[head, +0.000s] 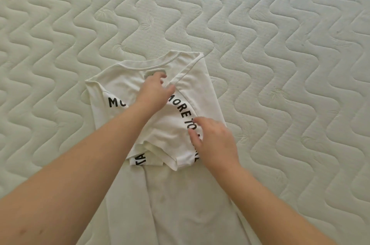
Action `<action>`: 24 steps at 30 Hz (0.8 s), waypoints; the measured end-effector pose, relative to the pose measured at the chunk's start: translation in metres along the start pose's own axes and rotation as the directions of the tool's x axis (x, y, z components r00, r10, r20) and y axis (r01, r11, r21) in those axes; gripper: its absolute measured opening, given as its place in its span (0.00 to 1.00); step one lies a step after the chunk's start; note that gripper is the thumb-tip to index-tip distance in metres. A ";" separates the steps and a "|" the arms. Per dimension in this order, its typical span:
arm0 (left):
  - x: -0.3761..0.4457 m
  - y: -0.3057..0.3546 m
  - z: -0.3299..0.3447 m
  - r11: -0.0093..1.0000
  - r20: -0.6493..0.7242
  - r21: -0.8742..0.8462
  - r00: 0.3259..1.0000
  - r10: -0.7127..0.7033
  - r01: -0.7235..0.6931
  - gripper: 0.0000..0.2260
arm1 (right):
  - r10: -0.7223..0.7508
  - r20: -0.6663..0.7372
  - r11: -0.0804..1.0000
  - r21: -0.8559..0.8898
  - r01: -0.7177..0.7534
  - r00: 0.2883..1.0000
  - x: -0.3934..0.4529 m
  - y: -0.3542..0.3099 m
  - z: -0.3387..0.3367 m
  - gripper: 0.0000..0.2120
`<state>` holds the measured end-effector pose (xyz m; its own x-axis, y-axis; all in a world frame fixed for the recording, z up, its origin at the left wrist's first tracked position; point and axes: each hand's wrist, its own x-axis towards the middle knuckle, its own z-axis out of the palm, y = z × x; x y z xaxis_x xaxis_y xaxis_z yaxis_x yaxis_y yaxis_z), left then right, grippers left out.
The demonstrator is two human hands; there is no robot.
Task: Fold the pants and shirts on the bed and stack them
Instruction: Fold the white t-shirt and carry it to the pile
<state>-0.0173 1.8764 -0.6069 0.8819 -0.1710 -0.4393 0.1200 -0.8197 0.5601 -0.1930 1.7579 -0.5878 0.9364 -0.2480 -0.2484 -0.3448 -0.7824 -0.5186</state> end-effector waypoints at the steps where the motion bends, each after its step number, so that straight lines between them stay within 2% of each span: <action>1: 0.008 0.008 0.007 0.999 0.011 0.002 0.999 0.041 -0.041 0.23 | 0.038 -0.020 0.999 -0.006 -0.038 0.999 0.003 0.009 0.000 0.19; 4: 0.032 0.034 0.026 0.989 0.054 0.087 0.992 0.115 -0.119 0.23 | 0.193 -0.053 0.981 0.044 -0.191 0.980 0.013 0.035 -0.001 0.24; 6: 0.047 0.049 0.033 0.968 0.045 0.192 0.987 0.156 -0.162 0.21 | 0.306 -0.027 0.945 0.129 -0.301 0.952 0.021 0.052 -0.001 0.27; 8: 0.061 0.061 0.036 0.953 0.061 0.252 0.985 0.159 -0.169 0.15 | 0.423 0.027 0.892 0.164 -0.422 0.906 0.029 0.066 -0.001 0.25; 10: 0.073 0.069 0.037 0.965 0.110 0.219 0.986 0.125 -0.146 0.10 | 0.486 0.081 0.859 0.136 -0.493 0.870 0.037 0.078 -0.001 0.22; 14: 0.083 0.085 0.034 0.977 0.134 0.161 0.984 0.119 -0.140 0.10 | 0.476 0.182 0.841 0.194 -0.506 0.861 0.056 0.097 -0.008 0.16; 20: 0.093 0.098 0.045 0.995 0.117 -0.025 0.988 0.101 -0.098 0.16 | 0.430 0.184 0.853 0.239 -0.464 0.884 0.056 0.110 -0.007 0.12; 22: 0.096 0.103 0.047 0.997 0.150 0.002 0.986 0.072 -0.074 0.20 | 0.422 0.181 0.856 0.245 -0.456 0.888 0.055 0.112 -0.006 0.11; 24: 0.099 0.111 0.046 0.980 0.171 0.185 0.984 0.044 -0.076 0.20 | 0.410 0.176 0.862 0.246 -0.443 0.895 0.056 0.113 -0.005 0.11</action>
<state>0.0621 1.7431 -0.6201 0.7952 -0.2980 -0.5282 -0.0333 -0.8911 0.4525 -0.1795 1.6530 -0.6560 0.6849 -0.4425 -0.5788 -0.7286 -0.4237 -0.5382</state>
